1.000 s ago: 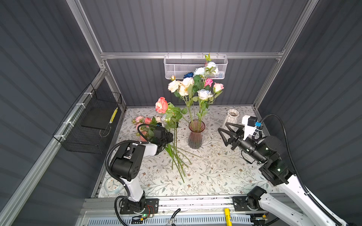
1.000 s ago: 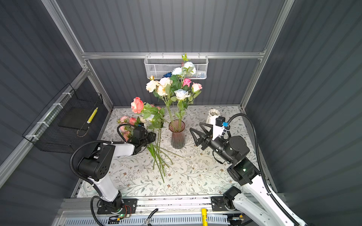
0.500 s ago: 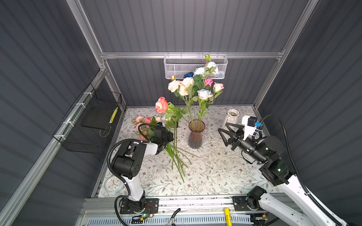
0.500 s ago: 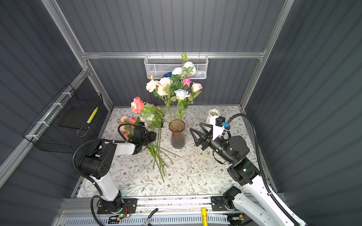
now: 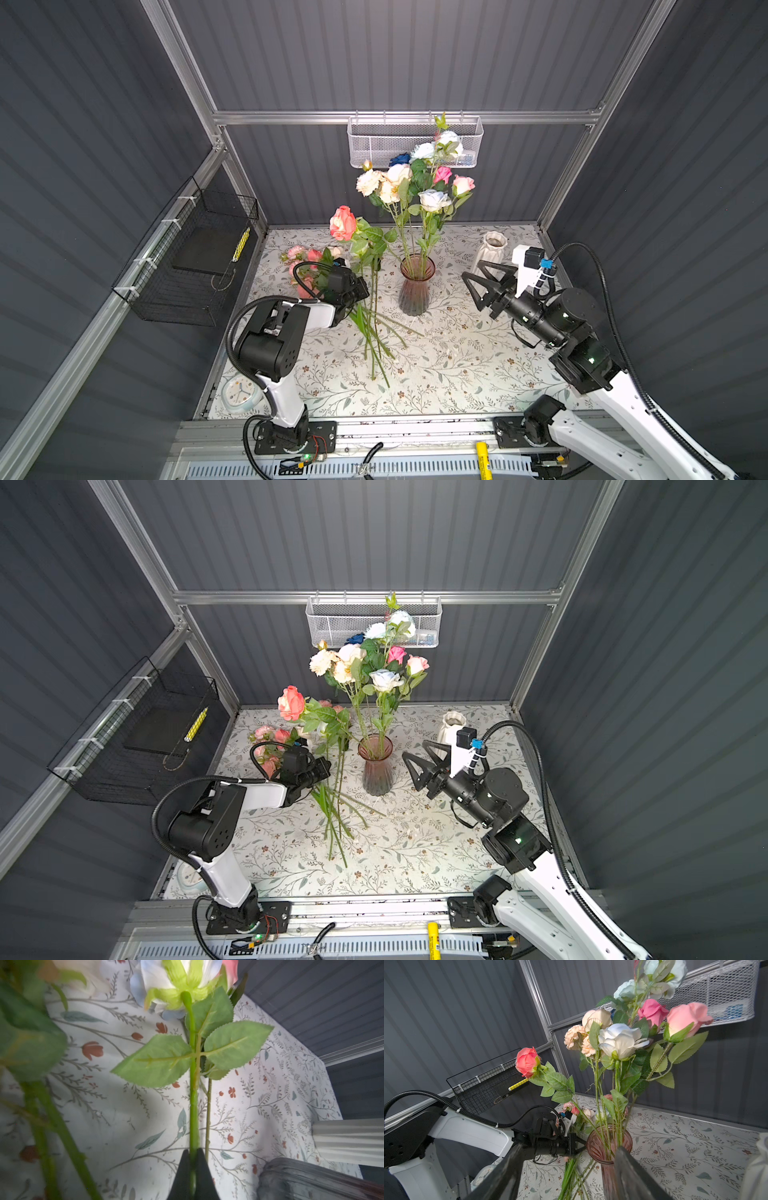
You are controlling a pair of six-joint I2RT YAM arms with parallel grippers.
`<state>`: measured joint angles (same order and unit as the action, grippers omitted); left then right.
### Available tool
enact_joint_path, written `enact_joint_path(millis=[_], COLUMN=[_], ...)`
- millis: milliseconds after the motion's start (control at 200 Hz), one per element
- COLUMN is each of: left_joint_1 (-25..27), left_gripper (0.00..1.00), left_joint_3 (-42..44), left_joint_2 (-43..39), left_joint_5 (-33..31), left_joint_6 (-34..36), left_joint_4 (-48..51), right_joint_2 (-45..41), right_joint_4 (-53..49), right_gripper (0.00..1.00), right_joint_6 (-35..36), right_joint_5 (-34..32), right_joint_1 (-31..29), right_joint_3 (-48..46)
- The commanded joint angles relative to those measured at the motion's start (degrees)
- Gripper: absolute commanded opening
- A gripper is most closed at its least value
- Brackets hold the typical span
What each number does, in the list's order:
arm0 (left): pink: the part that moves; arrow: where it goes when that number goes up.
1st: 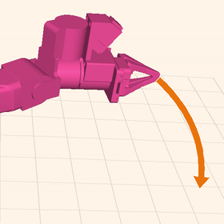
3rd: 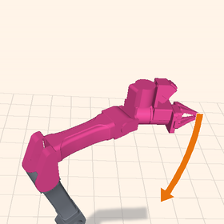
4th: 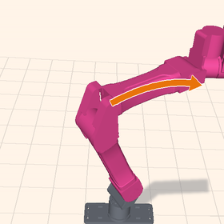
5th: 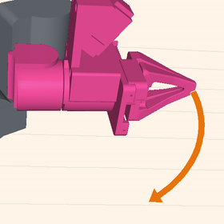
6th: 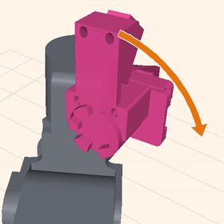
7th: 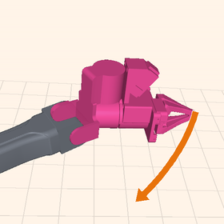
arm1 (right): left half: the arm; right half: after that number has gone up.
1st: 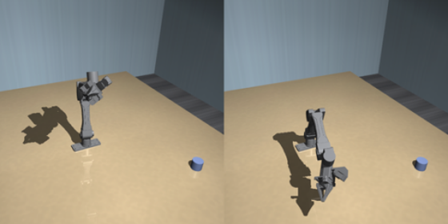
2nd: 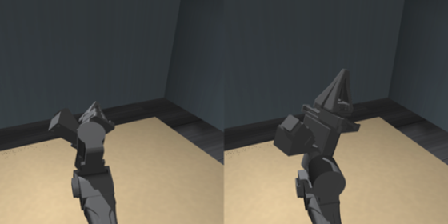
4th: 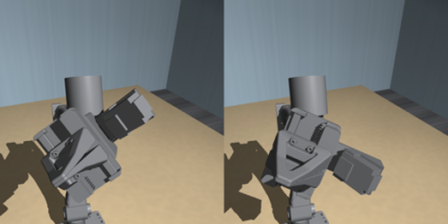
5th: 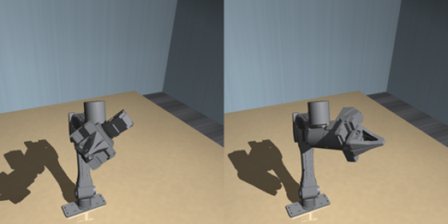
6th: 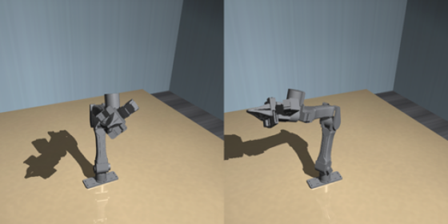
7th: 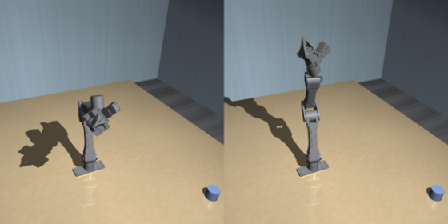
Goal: Arrange the flowers into the vase
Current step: 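Grasp the bunch stems with the left gripper and pull up a white rose, then lift the white rose with the left gripper while the right grasps its stem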
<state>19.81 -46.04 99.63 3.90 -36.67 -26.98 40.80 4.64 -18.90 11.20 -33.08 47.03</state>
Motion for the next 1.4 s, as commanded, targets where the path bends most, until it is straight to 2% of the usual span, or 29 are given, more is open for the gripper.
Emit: enact_joint_path(millis=[0,130,380,490,605,725,810,905,980,1060,1135,1261,1396], left_joint_1=[-0.13,-0.11,0.22,0.4,0.38,0.35,0.4,0.4,0.37,0.4,0.38,0.4,0.39], left_gripper=[0.0,0.0,0.0,0.0,0.0,0.0,0.0,0.0,0.0,0.0,0.0,0.0,0.0], left_joint_3=[0.52,2.75,7.24,6.76,3.79,-3.76,-10.21,-16.75,-20.23,-21.17,-21.16,-19.52,-18.3], left_joint_2=[-8.17,-18.44,-41.76,-52.21,-61.01,-65.77,-66.88,-65.74,-63.72,-61.95,-60.68,-59.41,-58.09], left_joint_5=[-2.98,-7.81,-16.84,-18.97,-18.04,-13.56,-8.74,-0.33,7.51,14.42,20.32,26.88,30.87], left_joint_6=[0.37,0.02,-1.14,-0.15,1.47,4.12,6.56,8.53,8.3,6.4,4.46,1.11,-2.2], left_joint_4=[1.05,4.91,19.39,27.22,33.47,38.49,40.92,41.61,40.19,35.51,31.0,22.47,16.41], right_joint_2=[-0.25,-0.79,-1.33,-1.29,-1.27,0.49,3.67,8.82,13.74,19.79,26.63,35.66,41.94], right_joint_4=[0.36,0.76,2.17,2.89,3.83,4.09,3.41,2.07,-1.9,-6.94,-8.7,-9.65,-9.97], right_gripper=[0.71,0.71,0.71,0.71,0.71,0.72,0.71,0.69,0.69,0.7,0.71,0.71,0.71], right_joint_6=[0.0,-0.27,-1.05,-1.67,-2.54,-3.23,-4.39,-5.33,-2.26,2.03,2.51,2.11,2.02], right_joint_5=[0.38,0.41,1.06,1.45,2.61,7.39,16.32,24.49,25.77,24.85,27.21,31.56,34.95], right_joint_1=[0.11,0.08,0.04,0.04,-0.01,0.03,-0.05,-1.5,-6.74,-13.75,-18.02,-22.23,-24.91], right_joint_3=[1.43,1.52,1.76,1.84,2.17,4.35,7.81,13.35,18.91,25.42,30.91,39.3,46.29])
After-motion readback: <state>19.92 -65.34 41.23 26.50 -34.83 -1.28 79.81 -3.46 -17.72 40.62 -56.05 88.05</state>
